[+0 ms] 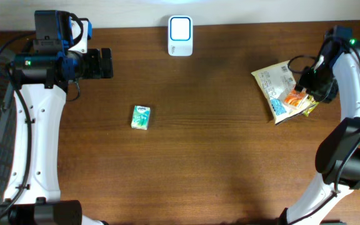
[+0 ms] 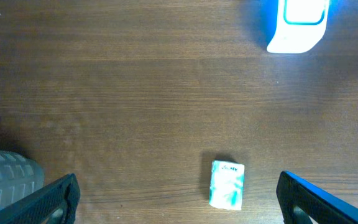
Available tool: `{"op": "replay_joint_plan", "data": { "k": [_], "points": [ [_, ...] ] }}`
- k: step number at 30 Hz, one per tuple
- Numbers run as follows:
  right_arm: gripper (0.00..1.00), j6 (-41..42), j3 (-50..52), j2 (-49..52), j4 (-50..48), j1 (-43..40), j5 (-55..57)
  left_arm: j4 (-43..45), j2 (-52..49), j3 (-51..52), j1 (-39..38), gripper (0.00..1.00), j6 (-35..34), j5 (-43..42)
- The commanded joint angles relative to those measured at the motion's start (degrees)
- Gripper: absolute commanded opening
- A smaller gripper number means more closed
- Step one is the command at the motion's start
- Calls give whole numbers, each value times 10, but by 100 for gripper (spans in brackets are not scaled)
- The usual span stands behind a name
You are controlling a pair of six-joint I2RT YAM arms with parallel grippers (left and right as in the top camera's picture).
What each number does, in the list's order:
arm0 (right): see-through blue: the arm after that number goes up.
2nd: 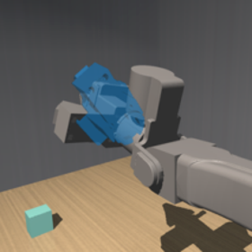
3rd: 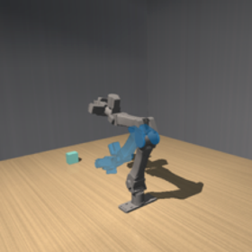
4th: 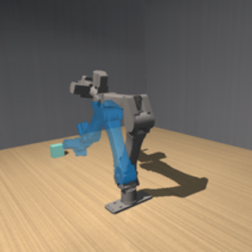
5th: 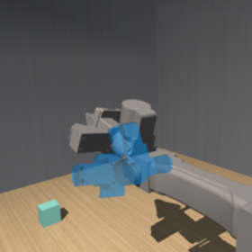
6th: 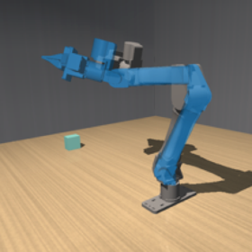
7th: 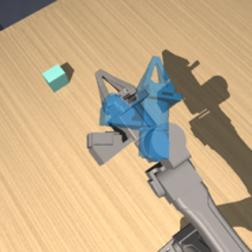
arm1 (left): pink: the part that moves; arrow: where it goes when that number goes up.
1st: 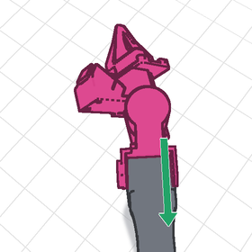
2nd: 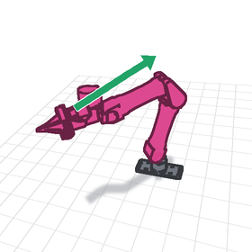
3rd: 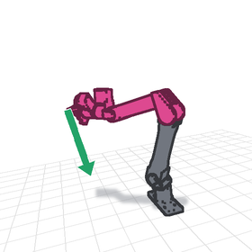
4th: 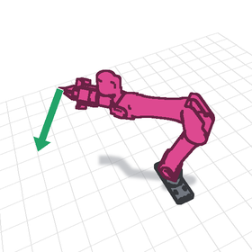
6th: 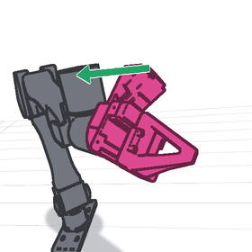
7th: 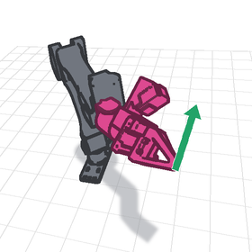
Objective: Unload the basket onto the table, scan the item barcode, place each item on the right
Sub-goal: 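Reach the right gripper to the green Kleenex pack and grasp it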
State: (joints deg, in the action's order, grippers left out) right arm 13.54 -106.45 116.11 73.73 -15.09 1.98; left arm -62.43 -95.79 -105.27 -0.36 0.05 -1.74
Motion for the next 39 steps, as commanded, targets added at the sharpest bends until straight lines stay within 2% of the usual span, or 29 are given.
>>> {"op": "replay_joint_plan", "data": {
  "k": [1,4,6,7,10,16,20,26,29,31,35,37,39],
  "points": [
    [59,2,-105,-9,40,46,-43,1,9,-6,-2,99,9,-4],
    [59,-12,-118,-5,18,120,-179,1,9,-6,-2,99,9,-4],
    [58,-8,-118,11,-3,182,-213,1,9,-6,-2,99,9,-4],
    [57,8,-118,21,-14,213,-216,1,9,-6,-2,99,9,-4],
    [44,72,-118,71,-69,327,-222,1,9,-6,-2,99,9,-4],
    [35,194,-118,159,-197,478,-209,1,9,-6,-2,99,9,-4],
    [35,273,-118,201,-226,521,-164,1,9,-6,-2,99,9,-4],
    [34,295,-118,239,-235,539,-165,1,9,-6,-2,99,9,-4],
    [27,294,-117,246,-235,548,-165,1,9,-6,-2,99,9,-4],
    [19,294,-117,249,-236,555,-165,1,9,-6,-2,99,9,-4],
    [15,294,-117,251,-236,571,-163,1,9,-6,-2,99,9,-4],
    [4,288,-117,251,-236,571,-161,1,9,-6,-2,99,9,-4],
    [4,259,-117,251,-232,570,-148,1,9,-6,-2,99,9,-4]
  ]
}}
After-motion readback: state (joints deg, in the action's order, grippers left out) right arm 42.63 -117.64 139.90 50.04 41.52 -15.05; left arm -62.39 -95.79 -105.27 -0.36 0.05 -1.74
